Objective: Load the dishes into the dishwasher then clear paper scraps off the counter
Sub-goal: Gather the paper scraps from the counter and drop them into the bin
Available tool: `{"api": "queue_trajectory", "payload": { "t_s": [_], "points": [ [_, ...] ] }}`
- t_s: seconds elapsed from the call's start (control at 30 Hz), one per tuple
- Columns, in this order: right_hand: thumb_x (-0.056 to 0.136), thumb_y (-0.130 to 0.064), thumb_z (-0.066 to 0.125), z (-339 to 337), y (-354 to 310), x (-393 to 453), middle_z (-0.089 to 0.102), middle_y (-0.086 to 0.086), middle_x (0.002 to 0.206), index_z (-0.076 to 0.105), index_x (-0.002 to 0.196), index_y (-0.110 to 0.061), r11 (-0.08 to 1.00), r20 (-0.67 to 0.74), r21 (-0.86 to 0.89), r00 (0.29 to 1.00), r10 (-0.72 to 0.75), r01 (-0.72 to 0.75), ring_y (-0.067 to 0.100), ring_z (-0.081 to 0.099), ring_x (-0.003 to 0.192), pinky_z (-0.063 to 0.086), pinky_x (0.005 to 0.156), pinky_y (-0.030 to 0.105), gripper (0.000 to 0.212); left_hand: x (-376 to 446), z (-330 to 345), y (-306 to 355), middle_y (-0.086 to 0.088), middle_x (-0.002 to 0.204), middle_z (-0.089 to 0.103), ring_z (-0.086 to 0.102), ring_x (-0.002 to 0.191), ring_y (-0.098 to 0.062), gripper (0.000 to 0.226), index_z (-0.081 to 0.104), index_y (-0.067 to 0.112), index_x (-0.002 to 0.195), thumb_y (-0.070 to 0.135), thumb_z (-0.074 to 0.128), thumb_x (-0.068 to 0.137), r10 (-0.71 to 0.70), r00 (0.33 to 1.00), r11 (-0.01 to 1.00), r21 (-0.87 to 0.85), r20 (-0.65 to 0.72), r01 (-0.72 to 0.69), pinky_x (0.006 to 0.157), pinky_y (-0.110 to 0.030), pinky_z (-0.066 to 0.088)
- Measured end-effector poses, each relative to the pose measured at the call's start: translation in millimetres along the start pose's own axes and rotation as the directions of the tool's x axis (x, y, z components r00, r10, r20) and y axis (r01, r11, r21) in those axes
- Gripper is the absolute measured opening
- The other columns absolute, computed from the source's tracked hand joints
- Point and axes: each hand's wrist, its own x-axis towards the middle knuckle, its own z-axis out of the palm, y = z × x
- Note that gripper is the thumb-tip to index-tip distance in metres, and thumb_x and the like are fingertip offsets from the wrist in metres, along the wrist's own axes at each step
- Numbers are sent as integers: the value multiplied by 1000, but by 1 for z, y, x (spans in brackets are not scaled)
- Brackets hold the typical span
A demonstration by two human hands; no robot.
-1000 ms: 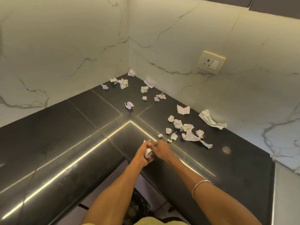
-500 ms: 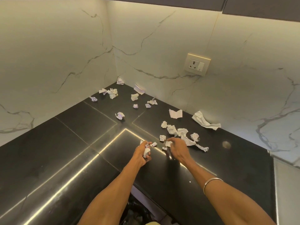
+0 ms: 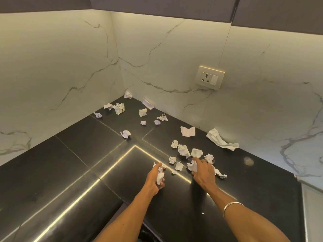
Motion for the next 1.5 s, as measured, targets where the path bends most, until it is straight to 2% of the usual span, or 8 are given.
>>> {"api": "queue_trajectory", "payload": {
  "t_s": [0.2, 0.33, 0.53, 0.7, 1.03, 1.17, 1.37, 1.5],
  "points": [
    [94, -50, 49, -3, -9, 4, 61, 6, 115, 52, 121, -23, 907, -18, 407, 992, 129, -110, 19, 57, 100, 47, 84, 33, 38, 7, 19, 0, -4, 65, 60, 49, 44, -12, 40, 68, 11, 95, 48, 70, 81, -6, 1000, 1000, -18, -7, 6, 35, -18, 34],
    [100, -46, 43, -19, -34, -11, 61, -7, 93, 55, 98, -27, 809, -149, 584, 989, 21, 71, 8, 59, 82, 43, 67, 21, 23, 3, 39, -2, -4, 61, 62, 52, 43, -13, 40, 67, 10, 86, 51, 65, 85, 0, 998, 1000, -19, 56, 1, 37, -18, 35],
    [88, -63, 52, -8, -64, -17, 62, -14, 89, 64, 118, -36, 832, -130, 484, 962, -240, 273, 3, 59, 77, 52, 67, 25, 41, 8, 61, -3, -16, 96, 73, 72, 81, -28, 60, 73, 8, 103, 63, 60, 84, 43, 974, 993, -121, 223, -16, 69, -37, 60],
    [85, -58, 56, -2, -64, -11, 62, -3, 112, 54, 139, -29, 875, -86, 378, 952, -294, 304, 13, 55, 103, 46, 88, 24, 62, 0, 54, 4, -19, 108, 70, 70, 94, -32, 75, 71, 4, 113, 70, 59, 82, 59, 948, 985, -175, 313, -4, 89, -46, 55],
    [92, -57, 47, -4, -57, -23, 55, -9, 131, 67, 119, -33, 849, -142, 349, 917, -371, 398, 6, 39, 124, 38, 103, 27, 41, -5, 48, 6, -19, 100, 69, 69, 85, -32, 49, 62, 3, 116, 16, 80, 72, 5, 962, 985, -169, 274, 43, 73, -43, 59],
    [100, -44, 42, -17, -34, -21, 56, -8, 119, 63, 127, -28, 840, -278, 501, 958, -74, 210, 11, 49, 115, 41, 94, 27, 37, -12, 58, 18, -16, 80, 66, 64, 68, -30, 36, 61, 3, 92, 10, 81, 64, -10, 960, 987, -151, 280, 55, 53, -35, 54],
    [89, -32, 61, -13, 37, -12, 46, 13, 143, 42, 145, -19, 974, -153, 18, 962, 228, -228, 30, 39, 133, 37, 109, 43, 61, -15, 51, 20, -13, 70, 60, 61, 51, -23, 13, 58, 4, 85, 6, 68, 76, -1, 972, 969, -240, 236, 59, 37, -25, 46],
    [94, -33, 55, -8, 47, -18, 50, 10, 135, 39, 143, -20, 947, -148, 34, 936, 320, -318, 29, 49, 120, 43, 98, 45, 53, -10, 47, 15, -13, 74, 60, 61, 51, -22, 17, 59, 4, 87, 7, 70, 75, -37, 974, 955, -280, 223, 100, 34, -22, 42]
  ]
}}
